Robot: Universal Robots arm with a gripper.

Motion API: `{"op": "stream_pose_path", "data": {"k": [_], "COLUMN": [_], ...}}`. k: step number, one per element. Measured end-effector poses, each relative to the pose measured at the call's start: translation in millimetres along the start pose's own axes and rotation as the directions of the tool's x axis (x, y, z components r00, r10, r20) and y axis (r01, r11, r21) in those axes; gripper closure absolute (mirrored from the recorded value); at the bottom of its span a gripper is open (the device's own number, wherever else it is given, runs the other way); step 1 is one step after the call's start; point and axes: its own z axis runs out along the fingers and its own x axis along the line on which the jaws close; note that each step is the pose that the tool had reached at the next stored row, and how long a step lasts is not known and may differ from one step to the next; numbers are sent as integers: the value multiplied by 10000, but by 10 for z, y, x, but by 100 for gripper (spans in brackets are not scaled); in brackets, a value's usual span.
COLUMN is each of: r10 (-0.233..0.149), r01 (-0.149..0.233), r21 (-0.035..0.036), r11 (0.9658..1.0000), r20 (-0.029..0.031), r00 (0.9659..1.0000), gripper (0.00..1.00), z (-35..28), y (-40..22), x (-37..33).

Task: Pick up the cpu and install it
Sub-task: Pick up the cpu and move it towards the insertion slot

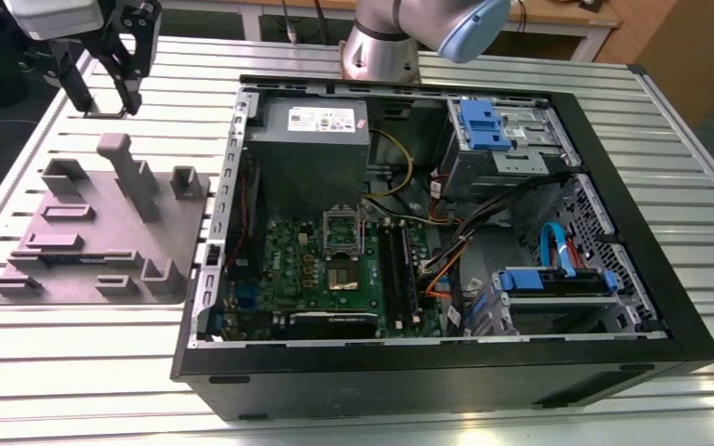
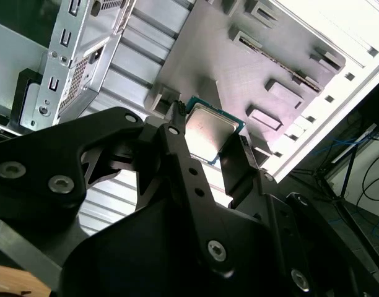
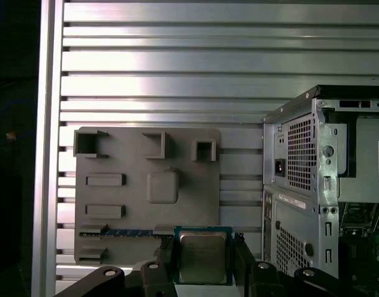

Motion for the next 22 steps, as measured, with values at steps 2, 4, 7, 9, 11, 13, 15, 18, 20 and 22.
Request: {"op": "stream_pose_path", "data": {"k": [2, 4, 7, 9, 11, 13, 15, 18, 20, 22], "r10": [1, 1, 1, 1, 1, 2, 1, 1, 1, 1], "r01": [-1, -1, -1, -1, -1, -2, -1, -1, -1, -1], "r21": [-1, 0, 0, 0, 0, 0, 0, -1, 0, 0], "r11": [10000, 10000, 10000, 10000, 10000, 10000, 10000, 10000, 10000, 10000], "r20": [1, 0, 0, -1, 0, -1, 0, 1, 0, 0], "r00": [10000, 10000, 10000, 10000, 10000, 10000, 10000, 10000, 10000, 10000], "gripper": [53, 53, 53, 53, 53, 53, 53, 53, 53, 53], "z": [0, 0, -1, -2, -2, -2, -2, -2, -3, -3], "y": [0, 0, 1, 1, 1, 1, 1, 1, 1, 1], "x": [-14, -33, -66, -88, -112, -135, -157, -189, -210, -237]}}
